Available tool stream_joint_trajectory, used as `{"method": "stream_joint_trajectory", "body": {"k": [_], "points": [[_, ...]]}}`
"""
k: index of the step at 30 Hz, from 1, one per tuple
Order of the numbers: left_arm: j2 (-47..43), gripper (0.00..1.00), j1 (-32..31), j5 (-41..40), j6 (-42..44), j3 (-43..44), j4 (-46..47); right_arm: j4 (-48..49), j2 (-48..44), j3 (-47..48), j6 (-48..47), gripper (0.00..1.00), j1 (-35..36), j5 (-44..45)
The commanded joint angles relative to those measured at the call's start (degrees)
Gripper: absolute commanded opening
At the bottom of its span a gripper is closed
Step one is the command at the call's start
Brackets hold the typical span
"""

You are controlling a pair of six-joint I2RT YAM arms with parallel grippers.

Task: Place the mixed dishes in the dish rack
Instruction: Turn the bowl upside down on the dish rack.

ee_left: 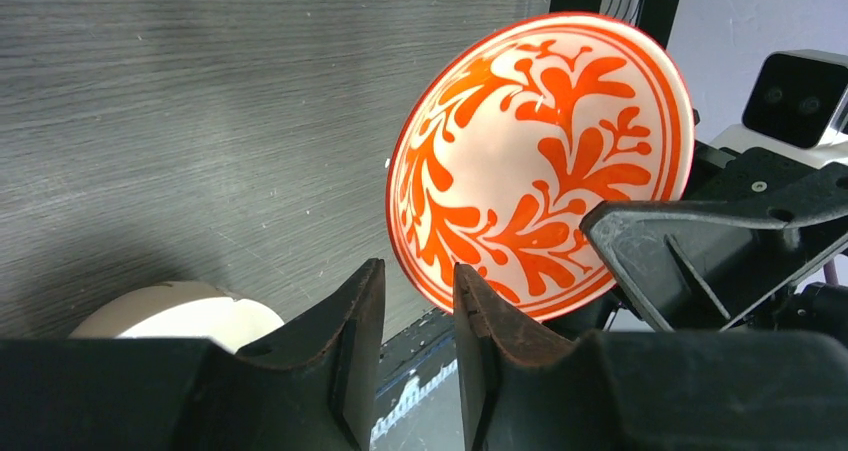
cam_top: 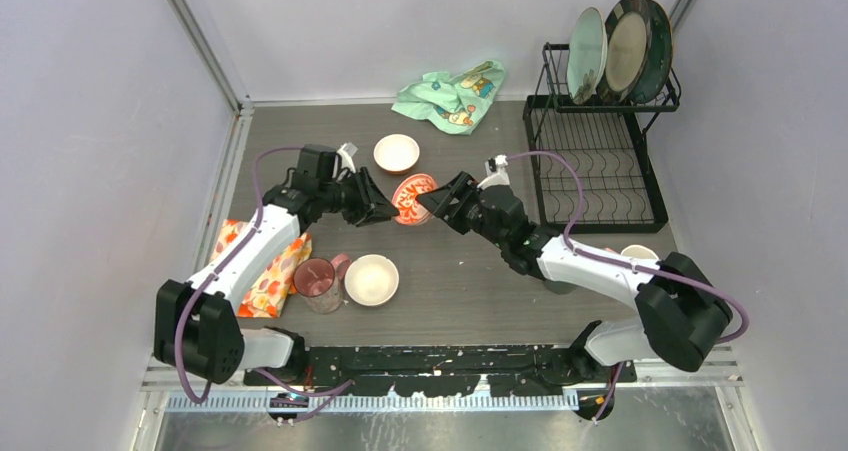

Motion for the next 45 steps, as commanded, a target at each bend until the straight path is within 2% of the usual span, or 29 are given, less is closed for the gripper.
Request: {"method": "stream_joint_trajectory", "body": {"k": [1, 8, 10, 12, 13, 14, 20, 31, 39, 45], "points": [[0.6, 0.34, -0.1, 0.5, 2.1, 0.1, 0.1, 10.3, 0.3, -0.1, 2.8, 0.61, -1.2, 1.6], [0.2, 0.51, -0.1, -1.8, 4.6, 1.9, -3.8, 10.8, -0.6, -1.1, 3.0, 0.6, -4.0, 1.4], [-0.5, 0.62, -0.1, -3.1, 6.0, 3.1, -6.1, 10.0, -1.7, -1.3, 2.9, 0.59, -6.0, 1.1], [-1.8, 0.82, -0.1, -4.3, 8.2, 4.3, -8.4, 8.3, -3.1, -1.3, 2.3, 0.58, -8.0, 1.4], [-2.4, 0.96, -0.1, -5.0, 9.2, 4.8, -9.5, 7.2, -4.0, -1.3, 1.5, 0.58, -8.9, 1.4], [-3.0, 0.99, -0.1, -5.9, 10.3, 5.4, -10.9, 6.2, -4.8, -1.2, 1.1, 0.57, -9.9, 1.5], [-7.0, 1.0, -0.1, -10.6, 17.0, 7.2, -18.1, 0.3, -10.0, -1.1, -1.3, 0.57, -16.6, 2.2], [-14.4, 1.0, -0.2, -18.3, 25.9, 2.9, -22.1, -17.6, -18.9, 2.5, -13.8, 0.57, -26.4, 12.4], [-22.5, 1.0, -0.4, -21.4, 27.7, -4.1, -17.6, -27.2, -18.8, 6.3, -22.8, 0.57, -28.9, 20.8], [-26.3, 1.0, -0.7, -21.8, 27.8, -4.4, -17.6, -32.4, -16.6, 9.8, -28.6, 0.57, -30.6, 28.0]]}}
